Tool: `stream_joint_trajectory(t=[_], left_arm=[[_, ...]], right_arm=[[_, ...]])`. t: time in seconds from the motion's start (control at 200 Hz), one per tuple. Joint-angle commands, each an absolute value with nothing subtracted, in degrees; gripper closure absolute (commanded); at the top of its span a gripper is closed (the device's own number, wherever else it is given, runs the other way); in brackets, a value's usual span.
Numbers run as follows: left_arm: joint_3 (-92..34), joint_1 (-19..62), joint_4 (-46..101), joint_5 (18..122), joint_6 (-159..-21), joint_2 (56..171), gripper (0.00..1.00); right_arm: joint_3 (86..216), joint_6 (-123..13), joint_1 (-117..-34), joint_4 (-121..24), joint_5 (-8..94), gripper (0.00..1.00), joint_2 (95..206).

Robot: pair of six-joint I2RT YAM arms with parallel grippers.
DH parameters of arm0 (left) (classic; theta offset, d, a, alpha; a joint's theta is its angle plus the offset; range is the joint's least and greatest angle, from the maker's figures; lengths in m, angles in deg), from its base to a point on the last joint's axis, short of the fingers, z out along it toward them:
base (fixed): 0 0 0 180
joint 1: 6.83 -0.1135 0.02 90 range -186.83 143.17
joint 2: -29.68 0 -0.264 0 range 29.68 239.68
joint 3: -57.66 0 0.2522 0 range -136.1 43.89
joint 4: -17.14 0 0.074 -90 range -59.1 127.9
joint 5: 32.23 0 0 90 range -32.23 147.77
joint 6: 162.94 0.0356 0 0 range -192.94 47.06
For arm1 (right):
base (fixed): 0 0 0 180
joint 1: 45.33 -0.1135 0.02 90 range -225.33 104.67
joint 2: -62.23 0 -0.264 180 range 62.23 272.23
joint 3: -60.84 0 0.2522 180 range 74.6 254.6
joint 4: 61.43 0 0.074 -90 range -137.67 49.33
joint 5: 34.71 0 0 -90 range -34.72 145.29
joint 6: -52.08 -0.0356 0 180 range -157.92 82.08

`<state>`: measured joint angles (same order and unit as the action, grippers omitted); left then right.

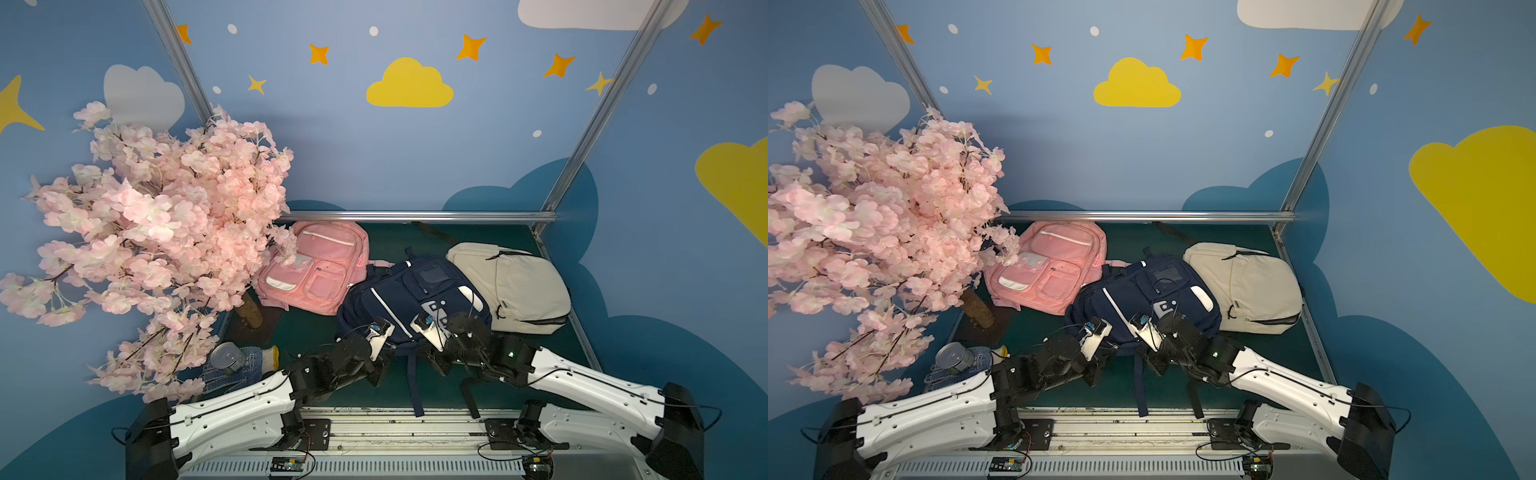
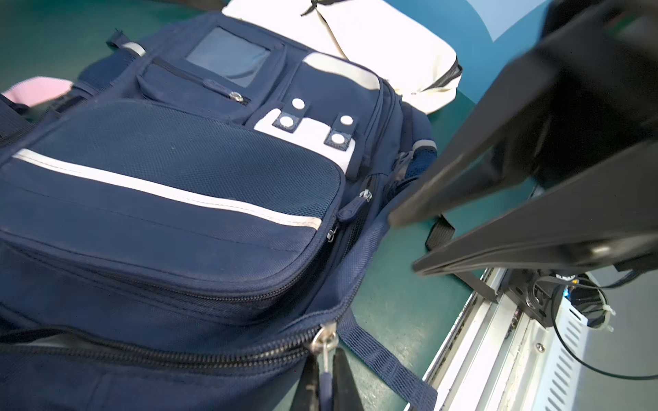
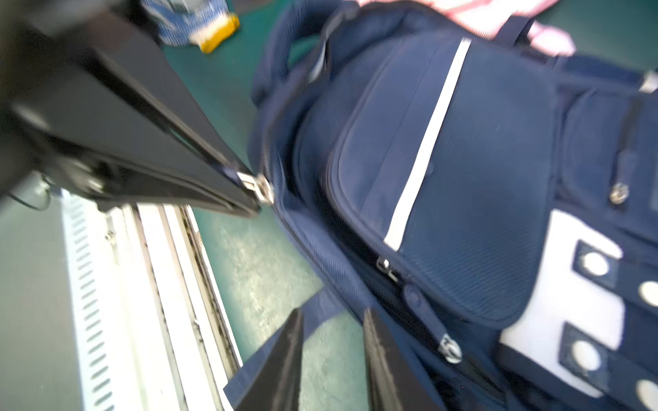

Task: Zip up the backpack
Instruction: Zip the zipper on the backpack.

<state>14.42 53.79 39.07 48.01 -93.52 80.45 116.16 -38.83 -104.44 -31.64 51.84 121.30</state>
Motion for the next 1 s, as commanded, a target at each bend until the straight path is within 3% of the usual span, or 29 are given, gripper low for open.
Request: stream_joint_trajectory(t=[0.0, 0.075, 0.28, 0.395, 0.521, 0.996], left_arm=[[12.0, 53.6, 36.2, 50.2, -92.9, 80.1, 0.97], [11.9, 53.9, 35.7, 50.8, -92.8, 79.6, 0.97], [11.8, 54.1, 34.6, 52.0, -92.5, 78.5, 0.97], [11.2, 54.1, 35.4, 51.5, -92.0, 78.3, 0.97], [9.7, 53.4, 39.8, 47.5, -91.7, 77.7, 0.97], [9.2, 40.1, 54.5, 45.1, -97.9, 71.6, 0.97]], right_arm=[[114.8, -37.7, -104.8, -35.3, 53.7, 0.57, 120.2], [115.1, -37.0, -104.7, -36.2, 53.2, 0.52, 122.2], [117.2, -35.9, -104.7, -35.2, 49.7, 0.54, 130.4], [118.4, -37.4, -104.7, -32.9, 50.5, 0.70, 132.1], [119.8, -39.6, -104.7, -27.5, 55.1, 1.00, 131.7], [119.6, -49.8, -104.1, -11.6, 83.9, 1.00, 123.9]])
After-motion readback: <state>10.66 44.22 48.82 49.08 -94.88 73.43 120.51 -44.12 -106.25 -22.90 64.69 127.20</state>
